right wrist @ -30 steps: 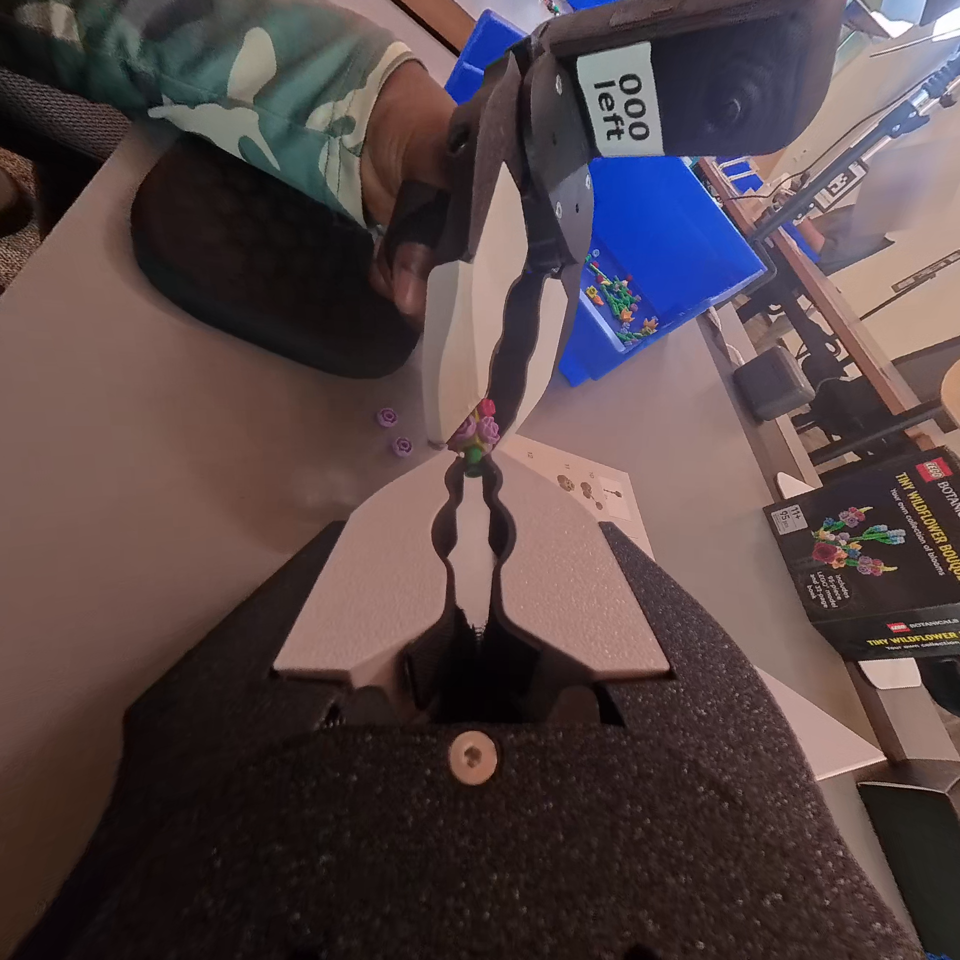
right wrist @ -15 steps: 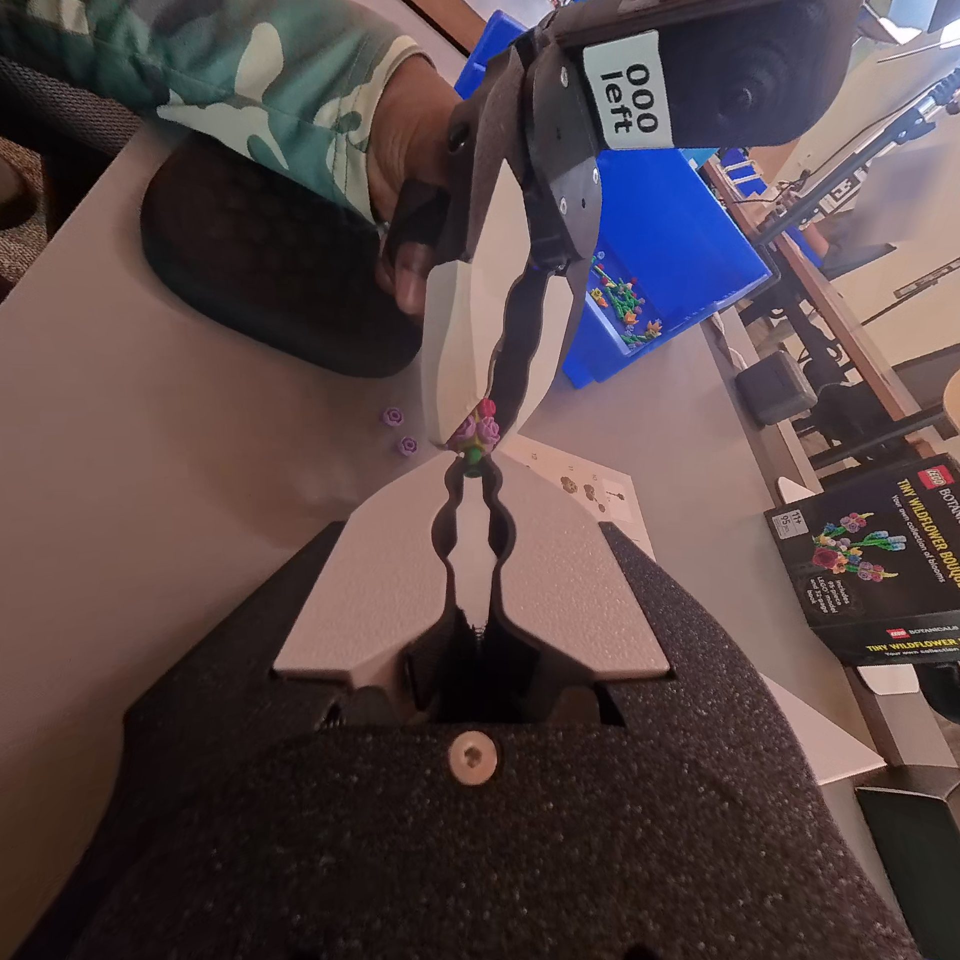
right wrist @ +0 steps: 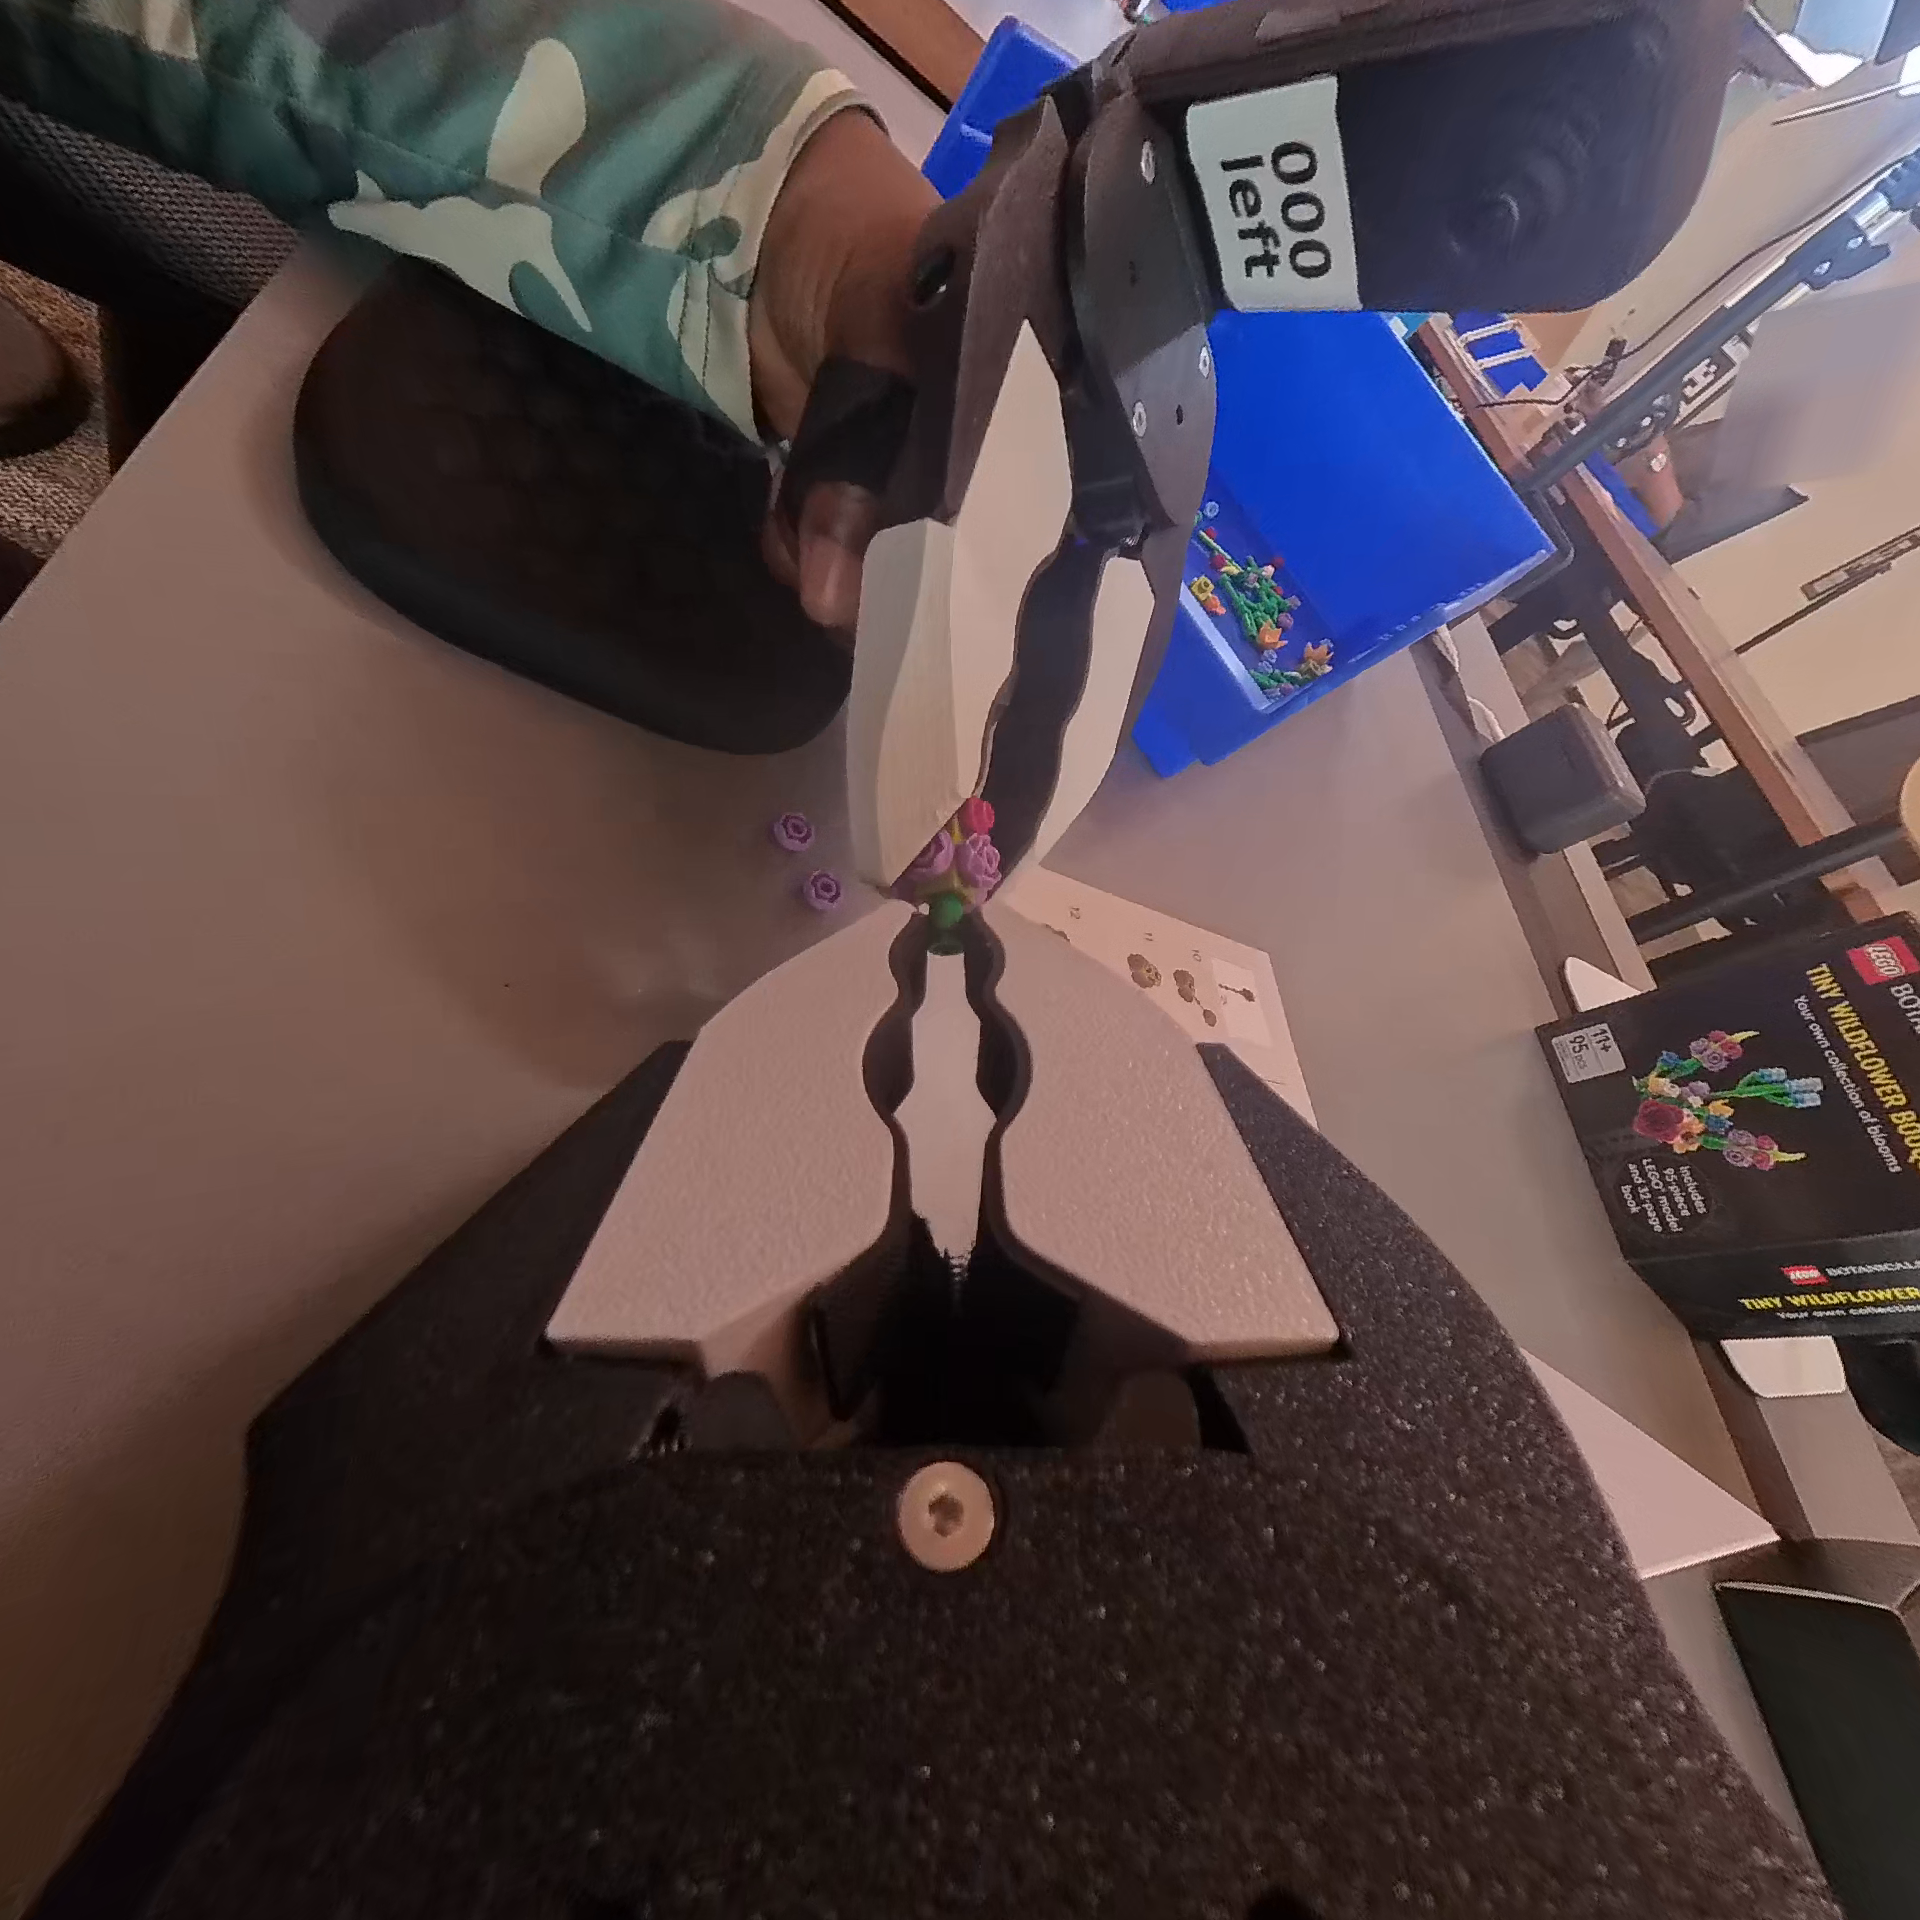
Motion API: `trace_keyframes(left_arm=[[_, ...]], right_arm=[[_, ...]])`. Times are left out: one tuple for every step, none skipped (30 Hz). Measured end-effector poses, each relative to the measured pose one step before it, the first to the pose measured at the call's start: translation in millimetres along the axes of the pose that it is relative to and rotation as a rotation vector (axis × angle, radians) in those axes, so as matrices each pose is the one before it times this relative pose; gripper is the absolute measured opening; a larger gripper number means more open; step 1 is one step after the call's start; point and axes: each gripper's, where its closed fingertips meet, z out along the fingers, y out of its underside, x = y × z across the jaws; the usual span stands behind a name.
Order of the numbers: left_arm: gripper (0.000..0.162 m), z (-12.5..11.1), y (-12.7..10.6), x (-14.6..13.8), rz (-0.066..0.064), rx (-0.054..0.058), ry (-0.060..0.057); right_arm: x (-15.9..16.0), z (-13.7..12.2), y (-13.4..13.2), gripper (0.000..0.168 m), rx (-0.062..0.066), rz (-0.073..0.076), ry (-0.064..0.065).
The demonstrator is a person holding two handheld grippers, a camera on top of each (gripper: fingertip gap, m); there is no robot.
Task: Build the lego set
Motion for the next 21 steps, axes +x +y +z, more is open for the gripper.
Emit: trace_keyframes(left_arm=[[0.019, -0.46, -0.58, 0.69, 0.001, 0.0052, 0.0049], [0.019, -0.35, -0.51, 0.56, 0.0019, 0.0038, 0.0028], [0.019, -0.17, -0.22, 0.16, 0.0015, 0.0023, -0.0003], [0.019, -0.2, -0.62, -0.6, -0.0021, 0.0033, -0.0037], [0.019, -0.31, -1.0, -0.93, -0.0074, 0.0055, -0.0026], [0.02, -0.82, -1.85, -0.21, -0.0096, 0.0108, 0.0042], [0.024, -1.83, -3.33, 1.14, -0.0048, 0.0219, 0.0127], [0.034, -3.35, -4.98, 1.5, 0.0025, 0.037, 0.0113], [0.042, -4.88, -6.59, 0.88, 0.0073, 0.0532, 0.0014], [0.046, -6.03, -7.9, 0.13, 0.0095, 0.0657, -0.0064], [0.049, -6.04, -8.68, -0.26, 0.0101, 0.0719, -0.0101], [0.052, -5.4, -8.98, -0.26, 0.0144, 0.07, -0.0112], [0.054, -4.04, -8.81, 0.12, 0.0244, 0.0635, -0.0112], [0.055, -2.46, -8.54, 0.22, 0.0352, 0.0563, -0.01], [0.056, -1.19, -7.08, 0.2, 0.0409, 0.0454, -0.0115], [0.056, -0.51, -4.3, -0.16, 0.0398, 0.0297, -0.0146], [0.056, 0.13, -1.82, 0.37, 0.0352, 0.0146, -0.0114], [0.056, 0.7, -0.34, 1.74, 0.0287, 0.0054, -0.0012], [0.056, 1.14, -0.21, 2.7, 0.0228, 0.0023, 0.0075], [0.056, 1.38, -0.07, 2.5, 0.0195, 0.0015, 0.0088], [0.056, 1.23, 0.32, 1.93, 0.0179, -0.0007, 0.0049]], right_arm=[[0.23, -0.37, -0.91, 0.007, 0.0056, 0.0009, 0.0012], [0.15, -0.24, -0.42, 0.007, 0.0034, 0.0001, 0.0007], [0.33, 0.05, -0.06, 0.007, 0.0003, -0.0004, 0.001], [1.22, 0.13, 0.69, 0.007, -0.0037, -0.0011, 0.0058], [1.63, 0.02, 0.49, 0.007, -0.0033, -0.0026, 0.0063], [2.29, -0.59, -0.99, 0.007, 0.0056, -0.0013, 0.0093], [3.02, -0.84, -0.46, 0.007, 0.0029, 0.0071, 0.0111], [5.23, -1.45, 2.49, 0.007, -0.0141, 0.0081, 0.0247], [6.19, -2.43, 2.64, 0.007, -0.01, 0.0116, 0.0303], [5.28, -3.25, -0.1, 0.007, 0.0131, 0.0305, 0.0198], [4.64, -3.65, -3.12, 0.007, 0.0355, 0.0485, 0.0102], [3.99, -3.13, -4.43, 0.007, 0.0431, 0.0553, 0.0025], [3.4, -2.2, -4.17, 0.007, 0.04, 0.0548, -0.0018], [2.82, -1.55, -3.82, 0.007, 0.0357, 0.0523, -0.0031], [1.86, -1.04, -3.56, 0.007, 0.0328, 0.0505, -0.0068], [0.56, -0.96, -3.87, 0.007, 0.0328, 0.0492, -0.0141], [-0.09, -1.08, -4.2, 0.007, 0.0352, 0.0458, -0.0158], [-0.44, -1.14, -4.04, 0.007, 0.0344, 0.0441, -0.0194], [-0.2, -0.98, -3.1, 0.007, 0.0287, 0.0466, -0.0194], [0.36, -0.88, -1.86, 0.007, 0.0216, 0.0507, -0.0175], [1.17, -0.81, -0.97, 0.007, 0.0162, 0.0512, -0.0142]])
